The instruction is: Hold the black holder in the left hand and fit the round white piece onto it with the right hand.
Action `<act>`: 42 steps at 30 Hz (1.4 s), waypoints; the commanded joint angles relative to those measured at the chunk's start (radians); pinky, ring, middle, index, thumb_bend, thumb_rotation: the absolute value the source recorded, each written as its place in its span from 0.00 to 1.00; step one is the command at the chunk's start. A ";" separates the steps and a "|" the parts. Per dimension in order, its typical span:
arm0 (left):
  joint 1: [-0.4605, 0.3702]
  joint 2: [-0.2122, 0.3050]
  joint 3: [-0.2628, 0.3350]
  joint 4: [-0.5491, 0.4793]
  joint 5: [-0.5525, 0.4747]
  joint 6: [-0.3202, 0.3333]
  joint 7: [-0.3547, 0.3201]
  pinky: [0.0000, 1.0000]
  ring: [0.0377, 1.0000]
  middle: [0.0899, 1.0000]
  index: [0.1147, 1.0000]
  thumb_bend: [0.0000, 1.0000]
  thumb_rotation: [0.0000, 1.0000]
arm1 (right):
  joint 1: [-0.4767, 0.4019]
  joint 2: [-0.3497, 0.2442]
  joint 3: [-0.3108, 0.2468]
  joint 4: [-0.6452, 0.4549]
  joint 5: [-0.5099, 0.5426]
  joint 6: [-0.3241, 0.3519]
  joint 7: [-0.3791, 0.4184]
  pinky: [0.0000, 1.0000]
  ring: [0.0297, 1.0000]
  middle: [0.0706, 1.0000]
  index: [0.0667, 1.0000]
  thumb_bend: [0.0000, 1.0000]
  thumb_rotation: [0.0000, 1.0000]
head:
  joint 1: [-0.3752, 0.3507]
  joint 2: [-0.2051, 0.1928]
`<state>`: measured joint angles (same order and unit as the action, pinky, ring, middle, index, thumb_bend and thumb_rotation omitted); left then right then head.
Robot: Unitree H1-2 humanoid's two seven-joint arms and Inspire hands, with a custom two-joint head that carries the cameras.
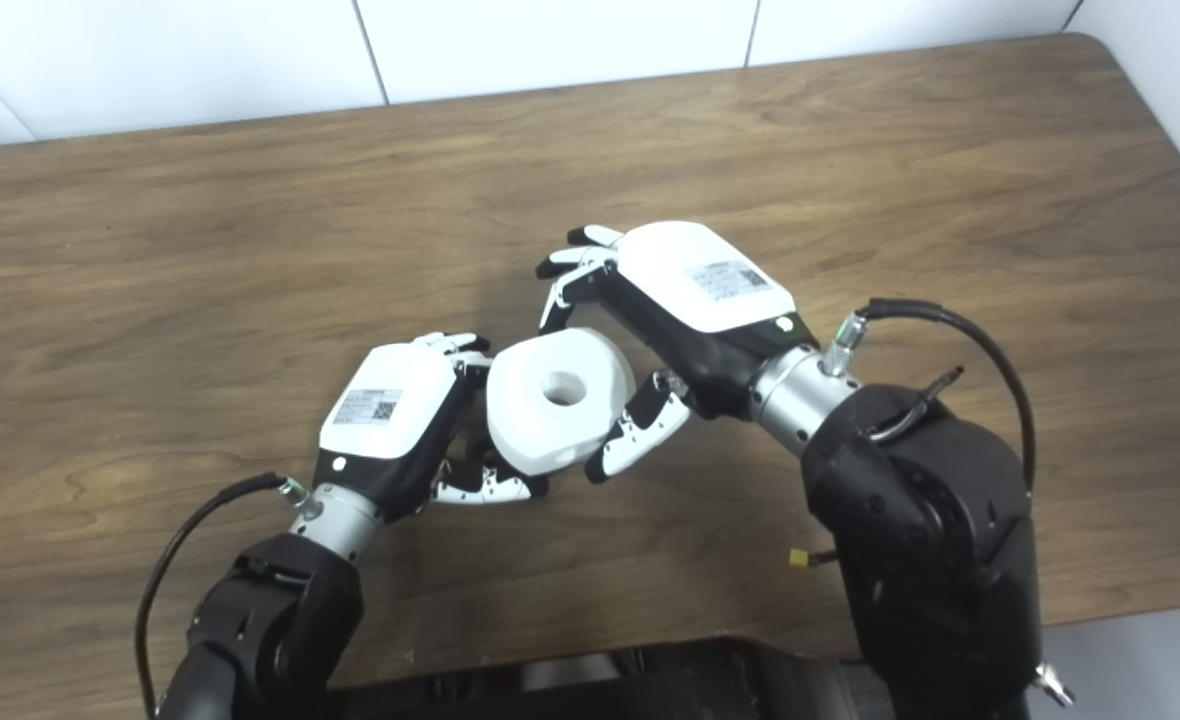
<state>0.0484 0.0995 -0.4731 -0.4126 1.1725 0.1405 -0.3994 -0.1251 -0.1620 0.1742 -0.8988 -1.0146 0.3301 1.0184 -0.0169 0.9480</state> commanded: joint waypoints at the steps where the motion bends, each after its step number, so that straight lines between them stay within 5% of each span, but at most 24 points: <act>1: 0.013 0.002 -0.015 0.026 0.004 0.010 -0.052 0.87 0.84 0.75 0.42 0.52 0.06 | -0.017 0.014 0.005 -0.009 -0.008 -0.037 -0.034 0.88 0.94 0.84 0.45 0.52 0.15 | 0.000 0.000; 42: 0.014 0.008 -0.023 0.002 0.003 0.032 -0.074 0.88 0.84 0.75 0.42 0.52 0.06 | 0.036 0.068 0.033 0.058 -0.051 -0.097 -0.083 0.86 0.93 0.84 0.45 0.52 0.15 | -0.011 0.010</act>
<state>0.0467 0.0987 -0.4822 -0.4239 1.1746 0.1712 -0.4127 -0.0774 -0.1012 0.2057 -0.8278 -1.0602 0.2555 0.9523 -0.0276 0.9572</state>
